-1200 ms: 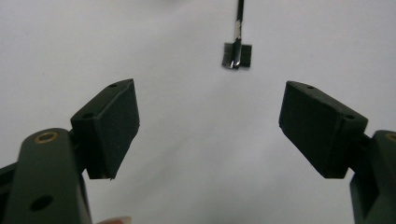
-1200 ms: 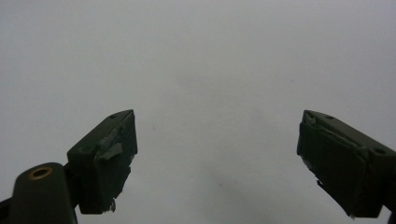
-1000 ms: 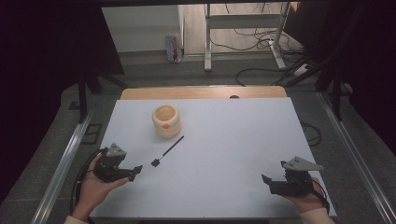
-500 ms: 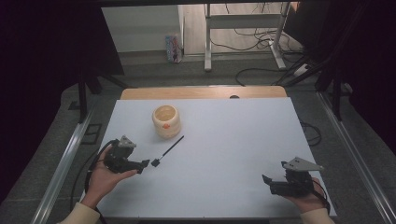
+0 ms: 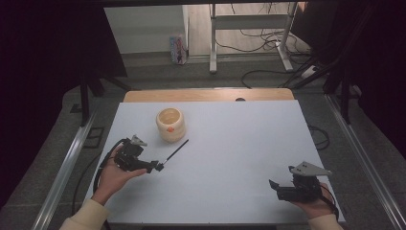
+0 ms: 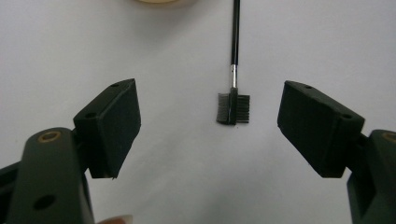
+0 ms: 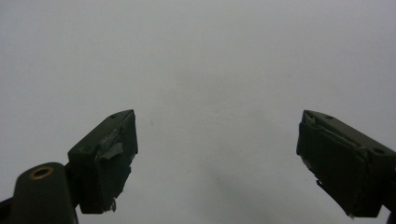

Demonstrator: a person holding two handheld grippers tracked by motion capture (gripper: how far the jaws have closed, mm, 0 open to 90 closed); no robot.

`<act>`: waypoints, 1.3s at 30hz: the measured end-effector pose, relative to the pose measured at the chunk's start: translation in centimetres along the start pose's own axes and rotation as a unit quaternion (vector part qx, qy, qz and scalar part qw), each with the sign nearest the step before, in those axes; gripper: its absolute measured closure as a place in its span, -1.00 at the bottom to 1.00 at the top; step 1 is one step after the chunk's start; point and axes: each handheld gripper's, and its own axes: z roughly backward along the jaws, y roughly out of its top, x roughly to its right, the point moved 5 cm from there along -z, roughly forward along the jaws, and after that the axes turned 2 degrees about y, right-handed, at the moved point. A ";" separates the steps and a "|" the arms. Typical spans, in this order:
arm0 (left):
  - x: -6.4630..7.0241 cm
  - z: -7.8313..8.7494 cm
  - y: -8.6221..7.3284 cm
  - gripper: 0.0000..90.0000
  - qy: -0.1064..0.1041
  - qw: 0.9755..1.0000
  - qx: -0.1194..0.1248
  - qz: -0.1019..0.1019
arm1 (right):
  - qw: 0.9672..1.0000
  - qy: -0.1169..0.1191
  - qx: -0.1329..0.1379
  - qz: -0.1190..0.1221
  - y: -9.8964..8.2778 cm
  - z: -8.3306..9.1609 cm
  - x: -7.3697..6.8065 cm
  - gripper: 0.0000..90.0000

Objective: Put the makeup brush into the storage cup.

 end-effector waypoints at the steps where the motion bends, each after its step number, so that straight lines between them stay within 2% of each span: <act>1: 0.0 -0.2 0.1 -0.51 -0.001 1.000 -0.002 -0.001 | 1.000 0.000 0.000 0.000 0.0 0.0 0.0 -0.72; 12: 0.4 -1.7 1.5 -0.46 -0.016 1.000 -0.021 -0.012 | 1.000 -0.001 -0.004 0.001 -0.1 0.0 0.0 -0.71; 15: 0.6 -2.2 1.9 -0.45 -0.014 0.999 -0.031 -0.017 | 1.000 -0.001 -0.003 0.000 -0.1 0.0 0.0 -0.71; 20: 0.9 -2.9 2.4 -0.42 -0.020 0.999 -0.035 -0.015 | 1.000 -0.001 -0.003 0.001 -0.1 -0.1 0.0 -0.71; 27: 1.3 -3.4 3.0 -0.40 -0.024 0.998 -0.046 -0.024 | 1.000 0.000 -0.004 0.001 -0.1 -0.1 0.0 -0.71; 29: 1.5 -3.5 3.5 -0.40 -0.025 0.998 -0.053 -0.033 | 1.000 0.000 -0.005 0.002 -0.1 -0.1 0.0 -0.71; 33: 1.7 -3.8 4.0 -0.38 -0.028 0.997 -0.061 -0.036 | 1.000 0.000 -0.005 0.002 -0.1 -0.1 0.0 -0.71; 39: 2.2 -4.8 4.5 -0.30 -0.027 0.994 -0.096 -0.041 | 1.000 0.001 -0.006 0.001 -0.2 -0.1 0.0 -0.71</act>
